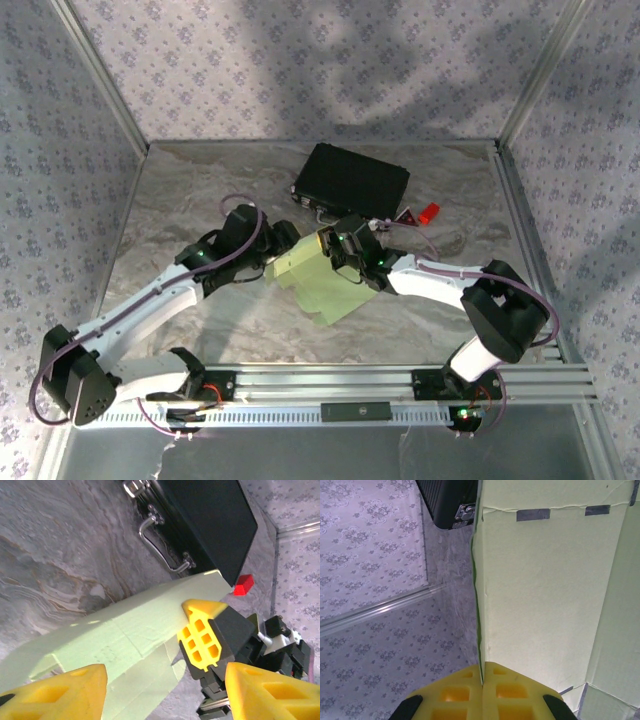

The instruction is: Fold the paper box

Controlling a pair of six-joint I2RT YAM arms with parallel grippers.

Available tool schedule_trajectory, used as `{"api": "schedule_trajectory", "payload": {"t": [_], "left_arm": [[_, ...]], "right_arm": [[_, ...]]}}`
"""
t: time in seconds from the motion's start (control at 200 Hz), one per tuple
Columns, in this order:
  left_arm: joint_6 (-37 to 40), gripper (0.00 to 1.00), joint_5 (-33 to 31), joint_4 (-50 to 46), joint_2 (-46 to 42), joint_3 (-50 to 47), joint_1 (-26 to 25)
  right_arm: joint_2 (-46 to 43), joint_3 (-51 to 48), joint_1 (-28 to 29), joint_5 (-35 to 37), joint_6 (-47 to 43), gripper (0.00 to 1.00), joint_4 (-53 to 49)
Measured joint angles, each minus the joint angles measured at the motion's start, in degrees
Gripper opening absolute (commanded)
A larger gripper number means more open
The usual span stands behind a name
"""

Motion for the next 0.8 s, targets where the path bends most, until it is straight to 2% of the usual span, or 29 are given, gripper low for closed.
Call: {"api": "schedule_trajectory", "payload": {"t": [0.8], "left_arm": [[-4.5, 0.65, 0.5, 5.3, 3.5, -3.3, -1.8]], "right_arm": [[-1.3, -0.1, 0.0, 0.2, 0.1, 0.0, 0.2]]}}
